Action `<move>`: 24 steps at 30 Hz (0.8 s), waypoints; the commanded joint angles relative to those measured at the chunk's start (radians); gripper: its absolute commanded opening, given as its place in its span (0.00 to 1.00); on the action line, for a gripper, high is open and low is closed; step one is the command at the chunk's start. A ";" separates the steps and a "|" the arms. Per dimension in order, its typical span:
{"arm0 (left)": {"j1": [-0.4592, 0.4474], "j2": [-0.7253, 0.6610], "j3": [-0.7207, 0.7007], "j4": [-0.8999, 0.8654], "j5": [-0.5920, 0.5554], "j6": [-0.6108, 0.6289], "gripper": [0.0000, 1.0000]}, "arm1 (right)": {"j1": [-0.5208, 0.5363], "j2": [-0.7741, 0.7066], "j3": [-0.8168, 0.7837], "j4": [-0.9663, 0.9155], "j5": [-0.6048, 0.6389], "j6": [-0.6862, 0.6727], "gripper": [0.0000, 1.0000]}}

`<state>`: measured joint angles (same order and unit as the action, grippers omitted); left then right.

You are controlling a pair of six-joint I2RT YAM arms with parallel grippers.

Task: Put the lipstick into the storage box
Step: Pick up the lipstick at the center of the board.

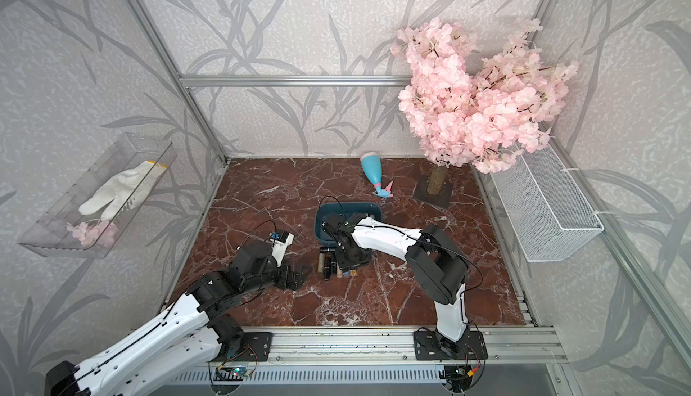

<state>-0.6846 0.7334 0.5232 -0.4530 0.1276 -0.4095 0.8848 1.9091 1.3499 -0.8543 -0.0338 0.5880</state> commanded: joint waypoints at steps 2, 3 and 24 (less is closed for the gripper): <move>0.003 -0.011 0.029 -0.012 -0.011 0.038 1.00 | 0.003 0.031 0.033 -0.001 0.017 -0.014 0.46; 0.003 -0.007 0.028 -0.009 -0.009 0.042 1.00 | 0.001 0.036 0.034 -0.003 0.015 -0.014 0.46; 0.004 0.065 0.057 0.039 0.017 0.094 1.00 | -0.086 0.008 -0.046 0.041 -0.007 -0.008 0.40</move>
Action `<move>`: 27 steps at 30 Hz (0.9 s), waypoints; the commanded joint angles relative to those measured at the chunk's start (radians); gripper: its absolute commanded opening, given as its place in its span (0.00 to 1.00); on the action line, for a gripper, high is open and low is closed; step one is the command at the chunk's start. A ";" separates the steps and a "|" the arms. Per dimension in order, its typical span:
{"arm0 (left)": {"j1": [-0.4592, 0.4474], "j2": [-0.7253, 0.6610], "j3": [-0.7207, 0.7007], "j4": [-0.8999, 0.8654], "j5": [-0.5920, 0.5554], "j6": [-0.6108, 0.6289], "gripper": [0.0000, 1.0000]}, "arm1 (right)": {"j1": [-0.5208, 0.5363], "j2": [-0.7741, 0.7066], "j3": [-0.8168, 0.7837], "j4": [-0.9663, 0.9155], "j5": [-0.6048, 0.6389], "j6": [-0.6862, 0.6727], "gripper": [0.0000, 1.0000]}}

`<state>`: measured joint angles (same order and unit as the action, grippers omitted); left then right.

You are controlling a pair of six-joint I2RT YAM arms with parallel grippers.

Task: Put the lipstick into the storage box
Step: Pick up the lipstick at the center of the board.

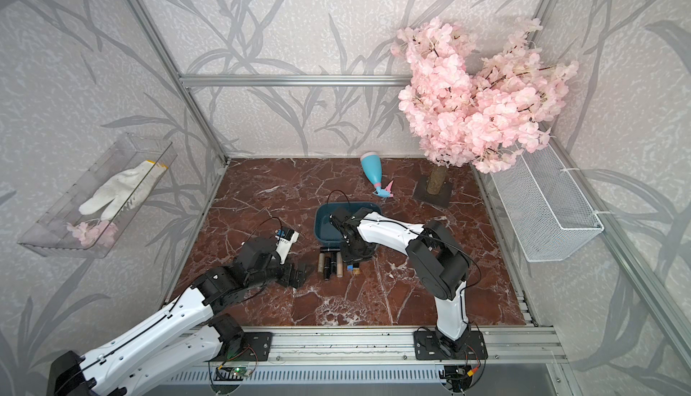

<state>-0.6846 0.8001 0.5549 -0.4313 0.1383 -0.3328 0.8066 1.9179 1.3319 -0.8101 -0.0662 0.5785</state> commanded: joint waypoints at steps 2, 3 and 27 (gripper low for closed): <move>0.005 -0.004 0.023 0.018 0.010 0.018 1.00 | -0.007 -0.024 -0.041 0.009 0.022 0.001 0.41; 0.004 -0.005 0.023 0.019 0.010 0.018 1.00 | -0.007 -0.040 -0.051 0.015 0.023 0.001 0.43; 0.004 -0.004 0.017 0.041 0.021 0.021 1.00 | -0.040 -0.089 -0.107 0.011 0.080 0.011 0.41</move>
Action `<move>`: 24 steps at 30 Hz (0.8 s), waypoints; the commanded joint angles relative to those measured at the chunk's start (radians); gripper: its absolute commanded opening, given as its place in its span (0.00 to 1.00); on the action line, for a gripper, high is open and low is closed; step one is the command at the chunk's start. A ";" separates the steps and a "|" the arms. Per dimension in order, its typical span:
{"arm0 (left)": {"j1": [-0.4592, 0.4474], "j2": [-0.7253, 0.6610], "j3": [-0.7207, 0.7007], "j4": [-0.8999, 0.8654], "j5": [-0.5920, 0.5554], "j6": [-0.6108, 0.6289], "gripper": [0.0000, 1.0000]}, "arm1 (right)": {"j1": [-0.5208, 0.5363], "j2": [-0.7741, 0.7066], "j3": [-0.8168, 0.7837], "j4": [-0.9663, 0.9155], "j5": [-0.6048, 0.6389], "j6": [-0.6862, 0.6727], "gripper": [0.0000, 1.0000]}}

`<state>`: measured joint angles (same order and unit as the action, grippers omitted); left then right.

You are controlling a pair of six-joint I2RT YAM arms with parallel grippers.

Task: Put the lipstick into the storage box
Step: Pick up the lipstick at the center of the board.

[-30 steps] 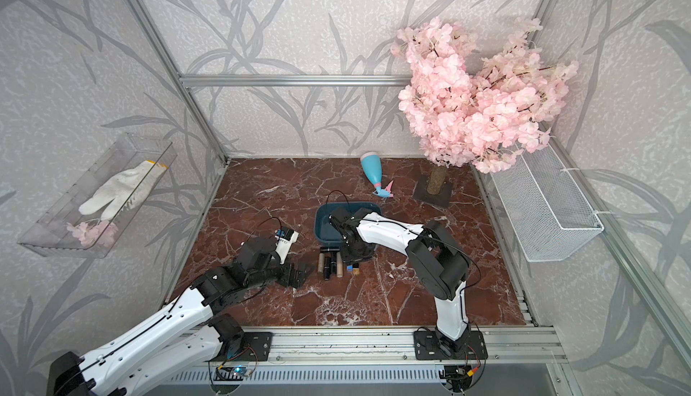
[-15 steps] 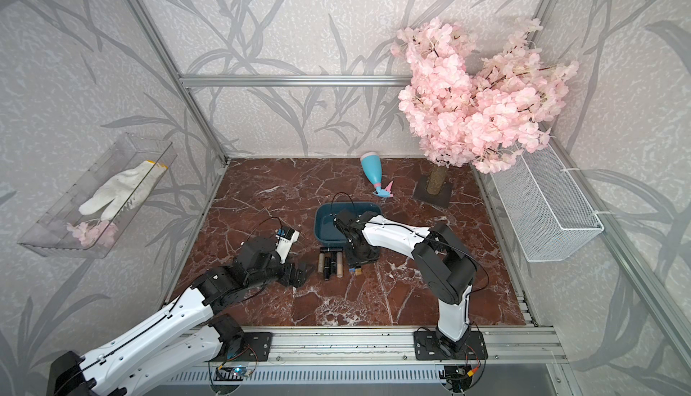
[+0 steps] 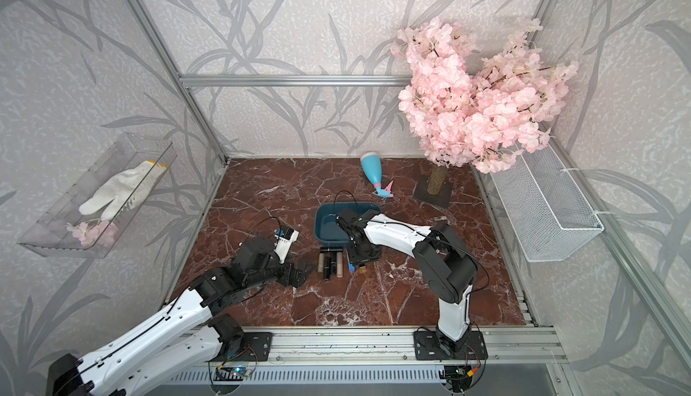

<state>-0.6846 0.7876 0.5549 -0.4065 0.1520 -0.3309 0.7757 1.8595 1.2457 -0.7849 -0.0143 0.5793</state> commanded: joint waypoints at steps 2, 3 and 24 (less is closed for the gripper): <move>0.004 0.020 0.020 0.024 0.014 0.020 1.00 | -0.012 -0.036 -0.024 -0.013 0.028 0.008 0.41; 0.004 0.025 0.020 0.027 0.015 0.018 1.00 | -0.012 -0.034 -0.025 -0.012 0.027 0.006 0.41; 0.004 0.027 0.020 0.035 0.005 0.012 1.00 | -0.012 0.061 0.049 -0.015 0.028 -0.075 0.20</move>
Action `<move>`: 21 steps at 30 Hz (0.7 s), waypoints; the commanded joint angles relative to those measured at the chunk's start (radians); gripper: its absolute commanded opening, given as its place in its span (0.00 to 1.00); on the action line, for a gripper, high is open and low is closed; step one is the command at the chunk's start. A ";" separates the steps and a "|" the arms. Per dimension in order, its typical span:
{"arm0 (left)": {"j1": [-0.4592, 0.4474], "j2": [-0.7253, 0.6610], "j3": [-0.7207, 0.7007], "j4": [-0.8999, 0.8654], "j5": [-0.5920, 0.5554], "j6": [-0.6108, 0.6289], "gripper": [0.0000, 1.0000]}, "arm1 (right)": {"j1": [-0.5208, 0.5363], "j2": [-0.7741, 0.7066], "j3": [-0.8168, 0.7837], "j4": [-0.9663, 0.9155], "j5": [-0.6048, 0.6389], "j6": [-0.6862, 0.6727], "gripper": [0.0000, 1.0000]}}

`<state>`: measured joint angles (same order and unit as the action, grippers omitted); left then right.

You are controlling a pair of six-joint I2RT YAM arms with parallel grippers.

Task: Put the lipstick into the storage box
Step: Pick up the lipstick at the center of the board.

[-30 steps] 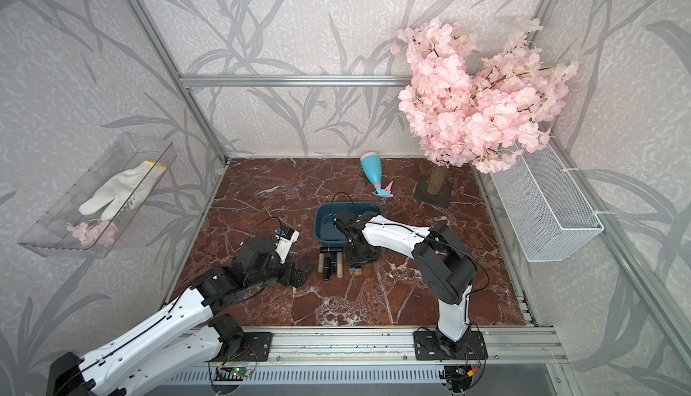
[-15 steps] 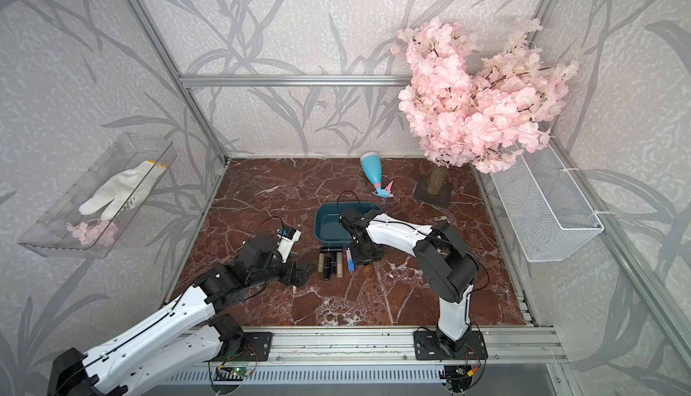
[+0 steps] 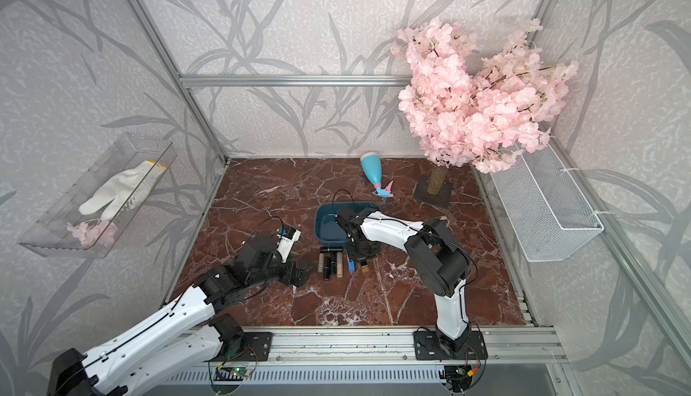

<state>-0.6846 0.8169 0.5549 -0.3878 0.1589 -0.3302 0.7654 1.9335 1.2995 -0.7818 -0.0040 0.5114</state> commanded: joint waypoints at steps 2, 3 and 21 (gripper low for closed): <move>0.004 0.003 0.019 0.025 0.002 0.013 1.00 | 0.000 -0.038 -0.029 -0.026 0.011 0.000 0.19; 0.005 0.007 0.019 0.031 0.002 0.013 1.00 | 0.004 -0.062 -0.044 -0.032 0.008 0.005 0.18; 0.003 0.099 0.095 0.210 0.136 0.210 1.00 | -0.064 -0.493 -0.030 -0.299 0.047 -0.021 0.18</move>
<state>-0.6846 0.8959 0.5842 -0.2264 0.2459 -0.2157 0.7322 1.4502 1.2022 -1.0275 0.0154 0.5316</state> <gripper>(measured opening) 0.997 0.264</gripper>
